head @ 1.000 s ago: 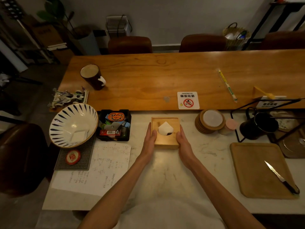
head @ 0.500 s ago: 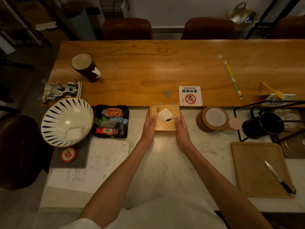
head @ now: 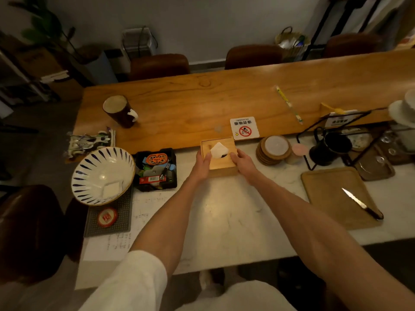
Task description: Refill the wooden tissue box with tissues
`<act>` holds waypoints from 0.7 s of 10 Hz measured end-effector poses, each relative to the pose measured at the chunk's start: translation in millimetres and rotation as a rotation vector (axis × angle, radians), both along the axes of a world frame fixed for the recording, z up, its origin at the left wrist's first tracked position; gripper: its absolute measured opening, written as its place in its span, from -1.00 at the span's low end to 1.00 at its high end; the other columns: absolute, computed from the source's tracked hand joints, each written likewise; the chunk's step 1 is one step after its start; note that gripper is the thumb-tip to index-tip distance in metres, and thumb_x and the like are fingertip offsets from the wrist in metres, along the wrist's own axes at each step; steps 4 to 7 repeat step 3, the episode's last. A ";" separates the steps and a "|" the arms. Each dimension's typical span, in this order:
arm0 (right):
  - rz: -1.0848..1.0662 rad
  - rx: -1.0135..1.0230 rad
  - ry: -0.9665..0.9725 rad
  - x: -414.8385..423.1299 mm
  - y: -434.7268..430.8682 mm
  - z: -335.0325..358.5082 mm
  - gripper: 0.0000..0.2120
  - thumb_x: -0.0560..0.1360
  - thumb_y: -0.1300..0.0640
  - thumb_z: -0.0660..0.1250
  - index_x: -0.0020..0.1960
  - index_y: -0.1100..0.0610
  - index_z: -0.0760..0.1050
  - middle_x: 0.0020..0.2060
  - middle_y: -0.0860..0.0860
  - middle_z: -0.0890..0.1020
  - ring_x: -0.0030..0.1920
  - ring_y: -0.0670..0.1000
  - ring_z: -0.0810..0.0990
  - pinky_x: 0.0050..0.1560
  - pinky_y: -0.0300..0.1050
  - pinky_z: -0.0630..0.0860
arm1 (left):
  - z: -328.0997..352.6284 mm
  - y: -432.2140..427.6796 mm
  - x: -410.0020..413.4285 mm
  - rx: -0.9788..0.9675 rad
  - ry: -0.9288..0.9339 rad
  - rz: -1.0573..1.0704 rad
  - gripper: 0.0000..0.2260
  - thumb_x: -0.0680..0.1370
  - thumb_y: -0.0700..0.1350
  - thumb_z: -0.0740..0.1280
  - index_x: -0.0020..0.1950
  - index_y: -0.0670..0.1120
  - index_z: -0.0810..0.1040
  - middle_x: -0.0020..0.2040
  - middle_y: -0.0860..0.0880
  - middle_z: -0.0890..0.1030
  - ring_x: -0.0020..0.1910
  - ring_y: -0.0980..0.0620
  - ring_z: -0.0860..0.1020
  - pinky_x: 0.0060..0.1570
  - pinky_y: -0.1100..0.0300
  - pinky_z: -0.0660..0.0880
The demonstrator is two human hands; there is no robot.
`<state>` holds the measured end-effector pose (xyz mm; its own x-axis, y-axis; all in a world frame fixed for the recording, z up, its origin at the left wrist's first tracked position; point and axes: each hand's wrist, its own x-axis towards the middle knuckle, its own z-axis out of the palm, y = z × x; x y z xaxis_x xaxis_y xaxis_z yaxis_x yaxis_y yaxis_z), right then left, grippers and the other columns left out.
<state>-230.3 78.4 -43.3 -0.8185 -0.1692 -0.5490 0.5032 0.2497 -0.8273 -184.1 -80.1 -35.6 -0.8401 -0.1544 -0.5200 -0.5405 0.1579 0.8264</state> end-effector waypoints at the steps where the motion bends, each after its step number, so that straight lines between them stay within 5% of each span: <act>1: -0.092 0.149 0.109 38.7 -7.8 24.8 -0.35 0.62 0.01 0.19 0.59 0.13 -0.02 0.55 0.10 0.16 0.53 0.14 0.16 0.49 0.03 0.16 | 20.1 -4.2 21.5 -0.115 -0.039 0.077 -0.37 0.62 0.25 -0.03 0.57 0.01 -0.16 0.56 -0.17 0.15 0.51 -0.23 0.20 0.47 -0.12 0.17; 2: -0.123 0.277 0.191 71.7 -8.9 34.7 -0.43 0.63 -0.03 0.14 0.56 0.13 0.08 0.54 0.10 0.20 0.52 0.13 0.21 0.48 0.05 0.19 | 32.4 -15.9 56.2 -0.356 -0.017 -0.016 -0.44 0.62 0.23 -0.01 0.50 -0.10 0.14 0.45 -0.21 0.37 0.38 -0.24 0.39 0.35 -0.12 0.34; 3: -0.114 0.528 0.203 96.4 -1.1 44.3 -0.60 0.62 -0.08 0.06 0.34 0.11 0.37 0.33 0.11 0.45 0.29 0.16 0.48 0.23 0.10 0.41 | 34.9 -40.6 71.8 -0.599 -0.062 -0.178 -0.55 0.62 0.18 0.06 0.23 -0.17 0.44 0.21 -0.20 0.55 0.18 -0.21 0.51 0.15 -0.07 0.46; 7: -0.114 0.528 0.203 96.4 -1.1 44.3 -0.60 0.62 -0.08 0.06 0.34 0.11 0.37 0.33 0.11 0.45 0.29 0.16 0.48 0.23 0.10 0.41 | 34.9 -40.6 71.8 -0.599 -0.062 -0.178 -0.55 0.62 0.18 0.06 0.23 -0.17 0.44 0.21 -0.20 0.55 0.18 -0.21 0.51 0.15 -0.07 0.46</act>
